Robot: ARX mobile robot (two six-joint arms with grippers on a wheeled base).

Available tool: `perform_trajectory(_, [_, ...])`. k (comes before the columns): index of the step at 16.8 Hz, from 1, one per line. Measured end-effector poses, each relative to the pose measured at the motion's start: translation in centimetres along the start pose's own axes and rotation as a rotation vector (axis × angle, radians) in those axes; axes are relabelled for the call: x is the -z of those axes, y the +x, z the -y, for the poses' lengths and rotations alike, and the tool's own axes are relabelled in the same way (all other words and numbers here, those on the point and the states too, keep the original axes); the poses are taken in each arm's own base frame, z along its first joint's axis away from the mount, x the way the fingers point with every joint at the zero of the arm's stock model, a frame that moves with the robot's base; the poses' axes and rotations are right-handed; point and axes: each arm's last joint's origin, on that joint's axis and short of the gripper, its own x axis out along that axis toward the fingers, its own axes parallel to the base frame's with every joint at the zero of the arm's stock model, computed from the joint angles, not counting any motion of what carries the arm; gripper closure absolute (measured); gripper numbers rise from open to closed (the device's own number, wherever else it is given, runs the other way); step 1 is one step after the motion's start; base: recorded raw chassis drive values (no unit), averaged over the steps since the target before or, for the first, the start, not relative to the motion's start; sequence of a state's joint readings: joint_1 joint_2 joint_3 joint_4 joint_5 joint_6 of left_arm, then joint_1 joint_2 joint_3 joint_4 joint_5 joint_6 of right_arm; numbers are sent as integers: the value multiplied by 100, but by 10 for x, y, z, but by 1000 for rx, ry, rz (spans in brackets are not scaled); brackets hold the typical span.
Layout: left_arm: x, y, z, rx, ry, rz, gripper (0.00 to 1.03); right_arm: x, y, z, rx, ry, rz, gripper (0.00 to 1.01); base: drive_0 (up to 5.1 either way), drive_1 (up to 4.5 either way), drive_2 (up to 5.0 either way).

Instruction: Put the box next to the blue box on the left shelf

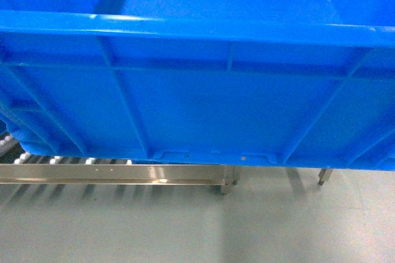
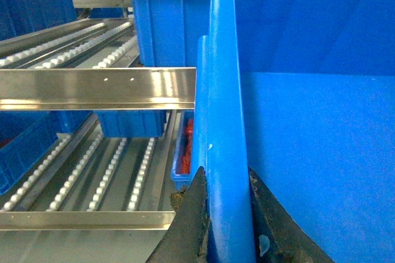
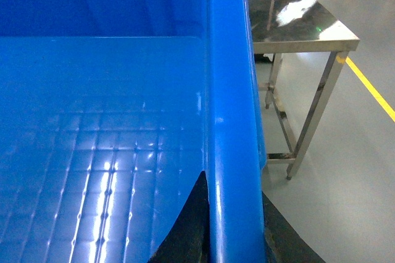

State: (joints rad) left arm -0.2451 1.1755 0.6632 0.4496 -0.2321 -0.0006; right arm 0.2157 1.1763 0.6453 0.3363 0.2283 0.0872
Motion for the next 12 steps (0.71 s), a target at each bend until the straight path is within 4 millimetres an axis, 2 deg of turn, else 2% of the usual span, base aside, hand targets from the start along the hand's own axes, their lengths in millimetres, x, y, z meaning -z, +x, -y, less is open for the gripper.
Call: perform_trajectory(12, [0,0,0,-1,0,-1,94,0,0,0,0,-1,0,93,-500,246,246])
